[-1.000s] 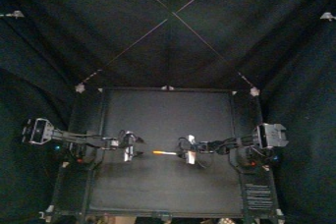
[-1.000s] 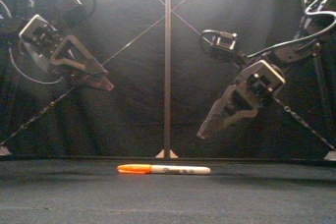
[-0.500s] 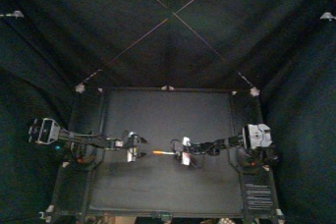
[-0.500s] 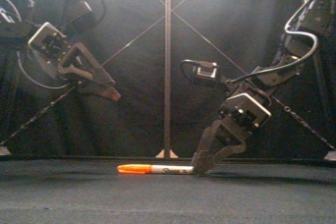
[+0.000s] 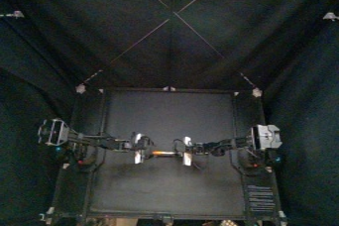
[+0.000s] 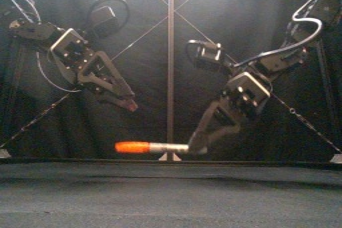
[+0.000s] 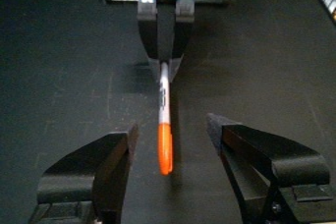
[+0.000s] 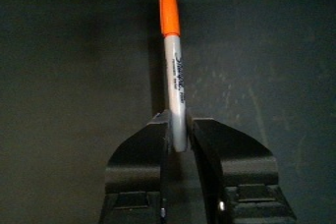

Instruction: Uncap the pen

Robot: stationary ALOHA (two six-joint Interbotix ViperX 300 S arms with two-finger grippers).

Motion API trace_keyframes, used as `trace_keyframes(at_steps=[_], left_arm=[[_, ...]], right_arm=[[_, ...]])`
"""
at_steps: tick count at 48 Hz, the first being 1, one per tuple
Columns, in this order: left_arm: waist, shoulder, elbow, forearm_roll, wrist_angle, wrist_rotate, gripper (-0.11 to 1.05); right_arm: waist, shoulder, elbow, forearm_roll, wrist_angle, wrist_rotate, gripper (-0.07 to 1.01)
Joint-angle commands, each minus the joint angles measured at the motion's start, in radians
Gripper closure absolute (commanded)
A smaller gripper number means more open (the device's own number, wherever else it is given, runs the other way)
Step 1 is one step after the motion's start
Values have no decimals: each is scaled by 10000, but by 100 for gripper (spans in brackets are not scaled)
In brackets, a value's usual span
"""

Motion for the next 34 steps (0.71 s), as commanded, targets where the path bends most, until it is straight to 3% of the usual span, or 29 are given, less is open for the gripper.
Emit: trace_keyframes(at_steps=[1, 6, 16, 23, 34], left_arm=[[169, 230, -598, 61, 614, 0, 3], [291, 383, -767, 107, 798, 0, 3], [307, 506, -844, 261, 1012, 0, 3], [430, 568, -874, 245, 1227, -15, 3], [506, 568, -936, 261, 1243, -15, 7]], right_arm=[[-123, -859, -184, -123, 138, 0, 41], [-138, -1058, -184, -230, 337, 0, 41], [-199, -1089, -215, -276, 430, 0, 41], [-199, -1089, -353, -276, 430, 0, 41], [-199, -1104, -430, -276, 414, -15, 41]])
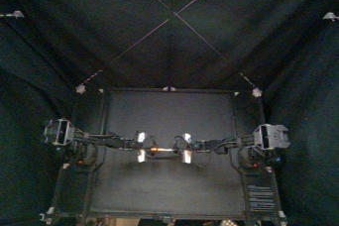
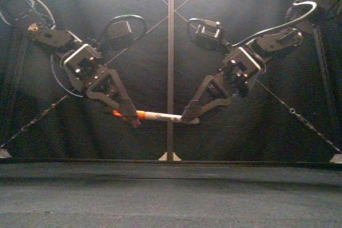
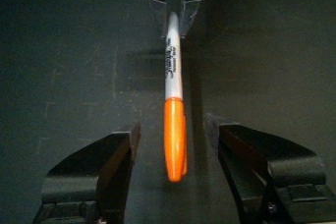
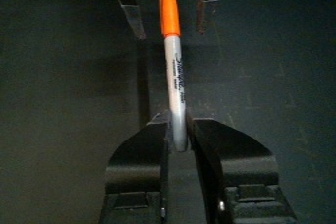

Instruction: Uncap the pen

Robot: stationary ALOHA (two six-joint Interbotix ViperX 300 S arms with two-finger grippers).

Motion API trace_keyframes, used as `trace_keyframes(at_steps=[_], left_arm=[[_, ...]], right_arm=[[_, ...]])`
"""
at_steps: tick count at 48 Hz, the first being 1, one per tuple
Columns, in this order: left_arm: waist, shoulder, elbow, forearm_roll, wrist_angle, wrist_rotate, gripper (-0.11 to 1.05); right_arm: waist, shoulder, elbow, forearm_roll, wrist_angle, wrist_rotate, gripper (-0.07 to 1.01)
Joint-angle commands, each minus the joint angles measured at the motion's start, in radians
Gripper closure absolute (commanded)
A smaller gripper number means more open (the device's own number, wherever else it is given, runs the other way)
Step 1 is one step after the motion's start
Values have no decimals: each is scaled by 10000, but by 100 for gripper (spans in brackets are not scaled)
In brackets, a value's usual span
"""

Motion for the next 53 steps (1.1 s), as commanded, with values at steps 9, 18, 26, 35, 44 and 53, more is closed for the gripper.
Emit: trace_keyframes(at_steps=[9, 18, 26, 35, 44, 53], left_arm=[[92, -15, -261, 31, -31, 0, 23], [169, -31, -230, 92, -31, 0, 39], [245, -92, -77, 153, -31, 0, 42], [291, -322, 230, 169, -15, 0, 42], [291, -598, 491, 184, -31, 0, 42], [307, -828, 614, 184, -31, 0, 42]], right_arm=[[-46, -322, -169, 0, -61, 15, 41], [-46, -337, -61, 0, -61, 61, 41], [-46, -414, 307, 46, -107, 92, 41], [-107, -813, 1012, 215, -445, 92, 41], [-276, -1457, 1825, 476, -936, 92, 41], [-307, -1902, 2500, 491, -1488, 107, 41]])
